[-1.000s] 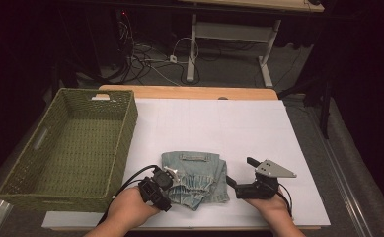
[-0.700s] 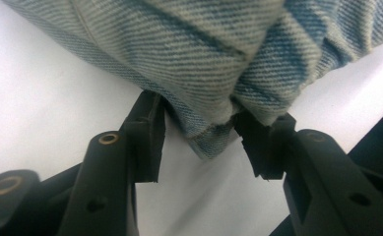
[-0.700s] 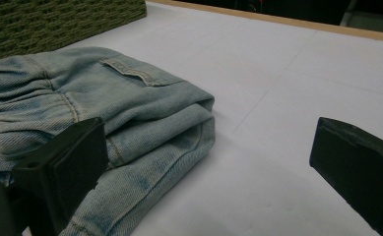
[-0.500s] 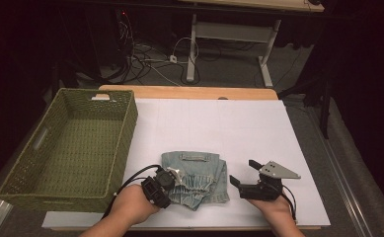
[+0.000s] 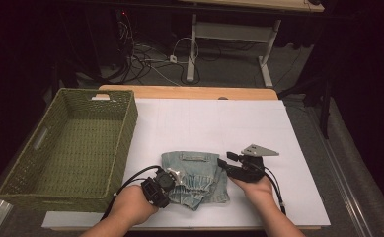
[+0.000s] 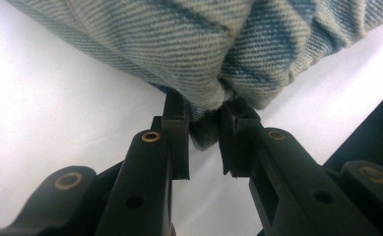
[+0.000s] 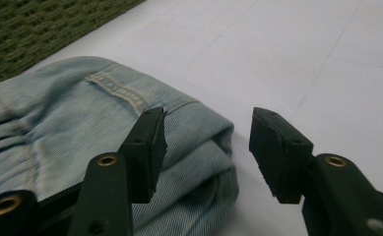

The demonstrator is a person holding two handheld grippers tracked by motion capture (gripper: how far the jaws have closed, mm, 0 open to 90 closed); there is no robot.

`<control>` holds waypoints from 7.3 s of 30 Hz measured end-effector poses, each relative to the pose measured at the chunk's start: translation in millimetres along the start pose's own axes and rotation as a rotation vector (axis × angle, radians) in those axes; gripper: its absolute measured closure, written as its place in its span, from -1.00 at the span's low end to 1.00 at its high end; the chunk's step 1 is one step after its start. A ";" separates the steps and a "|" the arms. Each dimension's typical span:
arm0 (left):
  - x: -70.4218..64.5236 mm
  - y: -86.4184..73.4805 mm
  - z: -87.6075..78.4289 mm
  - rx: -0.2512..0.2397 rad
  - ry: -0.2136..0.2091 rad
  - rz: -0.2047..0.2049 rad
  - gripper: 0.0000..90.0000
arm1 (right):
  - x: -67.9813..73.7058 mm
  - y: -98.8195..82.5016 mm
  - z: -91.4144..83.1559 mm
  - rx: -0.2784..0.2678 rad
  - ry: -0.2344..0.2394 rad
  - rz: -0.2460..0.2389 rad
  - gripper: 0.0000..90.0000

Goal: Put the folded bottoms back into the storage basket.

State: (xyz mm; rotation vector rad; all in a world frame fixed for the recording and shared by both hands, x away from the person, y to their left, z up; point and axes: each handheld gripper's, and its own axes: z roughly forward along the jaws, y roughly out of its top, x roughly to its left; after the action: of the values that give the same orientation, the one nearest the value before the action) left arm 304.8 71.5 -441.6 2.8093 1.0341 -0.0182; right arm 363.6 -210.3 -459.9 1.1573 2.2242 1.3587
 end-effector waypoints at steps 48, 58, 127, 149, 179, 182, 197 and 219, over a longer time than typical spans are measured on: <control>2.9 -45.7 -46.6 -0.002 -0.013 -0.074 0.73 | 50.7 16.1 6.0 0.028 0.177 -0.028 0.76; 20.1 -66.8 -62.8 0.031 -0.031 -0.105 0.75 | 84.0 23.2 17.6 0.014 0.183 -0.067 0.75; 75.1 -39.9 -162.8 0.131 -0.028 -0.083 0.76 | 104.7 111.9 13.8 -0.009 0.175 -0.084 0.74; 116.8 -94.1 -188.4 0.101 -0.015 -0.145 0.75 | 151.5 146.7 47.5 -0.020 0.213 -0.126 0.74; 158.2 -177.0 -197.3 0.089 0.035 -0.261 0.75 | 218.6 164.4 118.0 0.015 0.305 -0.176 0.74; 159.4 -182.8 -199.5 0.089 0.037 -0.272 0.75 | 226.7 165.8 121.8 0.016 0.318 -0.182 0.74; 165.6 -190.0 -204.2 0.087 0.052 -0.298 0.75 | 232.8 171.3 129.5 0.014 0.334 -0.191 0.74; 209.9 -187.4 -185.8 0.059 0.099 -0.381 0.75 | 226.5 190.8 185.0 0.052 0.294 -0.167 0.74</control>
State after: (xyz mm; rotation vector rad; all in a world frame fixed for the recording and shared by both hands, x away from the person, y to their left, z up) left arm 336.5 374.0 -296.1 2.6402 1.6005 0.0490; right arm 423.1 118.5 -358.7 0.8068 2.5068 1.4879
